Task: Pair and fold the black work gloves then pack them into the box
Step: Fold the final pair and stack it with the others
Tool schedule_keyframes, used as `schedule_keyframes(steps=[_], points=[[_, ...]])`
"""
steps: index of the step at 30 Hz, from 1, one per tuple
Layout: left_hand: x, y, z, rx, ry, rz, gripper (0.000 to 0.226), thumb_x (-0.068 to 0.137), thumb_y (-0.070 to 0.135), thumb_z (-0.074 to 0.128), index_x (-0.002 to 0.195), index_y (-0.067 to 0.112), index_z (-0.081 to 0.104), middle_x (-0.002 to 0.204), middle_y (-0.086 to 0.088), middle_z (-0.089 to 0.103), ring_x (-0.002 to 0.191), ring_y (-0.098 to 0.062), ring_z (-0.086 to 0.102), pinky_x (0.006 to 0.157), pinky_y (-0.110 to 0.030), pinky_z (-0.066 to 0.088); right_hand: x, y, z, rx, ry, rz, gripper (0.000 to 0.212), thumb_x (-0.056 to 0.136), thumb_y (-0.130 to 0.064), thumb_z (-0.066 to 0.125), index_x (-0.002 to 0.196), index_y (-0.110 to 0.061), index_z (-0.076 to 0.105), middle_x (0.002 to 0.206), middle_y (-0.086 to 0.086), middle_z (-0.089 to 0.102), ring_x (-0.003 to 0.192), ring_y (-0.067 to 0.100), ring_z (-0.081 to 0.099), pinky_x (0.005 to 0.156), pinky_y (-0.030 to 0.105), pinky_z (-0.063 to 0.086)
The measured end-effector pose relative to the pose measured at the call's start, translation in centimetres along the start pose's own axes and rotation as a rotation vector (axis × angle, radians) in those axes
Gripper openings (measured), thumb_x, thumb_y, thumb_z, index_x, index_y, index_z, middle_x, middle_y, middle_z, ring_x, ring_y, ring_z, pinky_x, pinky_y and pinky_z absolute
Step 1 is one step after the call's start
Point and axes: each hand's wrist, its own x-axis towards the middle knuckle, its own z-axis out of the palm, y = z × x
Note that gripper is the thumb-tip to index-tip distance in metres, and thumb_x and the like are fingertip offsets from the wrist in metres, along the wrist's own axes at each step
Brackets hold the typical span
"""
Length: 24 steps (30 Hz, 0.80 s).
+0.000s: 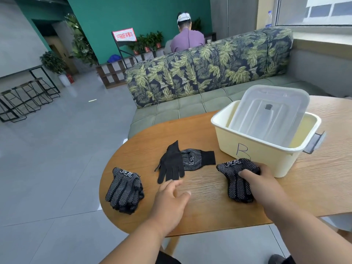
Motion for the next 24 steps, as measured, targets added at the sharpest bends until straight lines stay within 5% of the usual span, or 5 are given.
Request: schedule_keyframes(steps=[3, 8, 11, 16, 24], points=[[1.2, 0.1, -0.2, 0.182, -0.003, 0.012, 0.048, 0.095, 0.055, 0.059, 0.142, 0.046, 0.051, 0.164, 0.01, 0.025, 0.152, -0.015, 0.016, 0.126, -0.038, 0.018, 0.4, 0.4, 0.1, -0.035, 0.048, -0.015, 0.052, 0.095, -0.031, 0.069, 0.141, -0.026, 0.046, 0.106, -0.012, 0.064, 0.093, 0.007, 0.06, 0.075, 0.031, 0.047], [3.0, 0.0, 0.2, 0.375, -0.054, 0.044, 0.063, 0.094, 0.061, 0.054, 0.153, 0.045, 0.041, 0.172, 0.01, 0.003, 0.157, -0.02, -0.005, 0.128, -0.045, 0.009, 0.6, 1.4, 0.5, -0.294, 0.176, -0.091, 0.07, 0.092, -0.043, 0.07, 0.152, -0.02, 0.042, 0.136, 0.006, 0.062, 0.126, 0.03, 0.056, 0.109, 0.044, 0.045], [3.7, -0.2, 0.4, 0.456, -0.108, 0.027, 0.072, 0.095, 0.064, 0.051, 0.159, 0.039, 0.032, 0.173, 0.008, 0.007, 0.158, -0.022, -0.001, 0.129, -0.043, 0.008, 0.0, 1.8, 0.7, -0.499, 0.316, -0.222, 0.07, 0.089, -0.04, 0.071, 0.152, -0.026, 0.044, 0.143, 0.011, 0.05, 0.135, 0.035, 0.045, 0.119, 0.047, 0.034], [4.2, -0.5, 0.5, 0.51, -0.072, 0.053, 0.072, 0.101, 0.055, 0.046, 0.163, 0.026, 0.025, 0.171, 0.007, 0.017, 0.157, -0.023, 0.008, 0.129, -0.039, 0.012, -1.1, 1.5, 1.5, -0.685, 0.476, -0.523, 0.07, 0.085, -0.017, 0.071, 0.147, -0.041, 0.051, 0.153, 0.006, 0.04, 0.135, 0.029, 0.03, 0.119, 0.042, 0.016], [2.0, -1.8, 0.3, 0.52, 0.062, 0.191, 0.054, 0.105, 0.042, 0.044, 0.155, 0.021, 0.044, 0.157, 0.011, 0.041, 0.147, -0.012, 0.029, 0.126, -0.031, 0.021, -2.0, 2.0, 3.5, -0.718, 0.421, -1.148, 0.046, 0.076, -0.008, 0.07, 0.118, -0.026, 0.077, 0.129, 0.008, 0.063, 0.115, 0.034, 0.053, 0.102, 0.048, 0.037]])
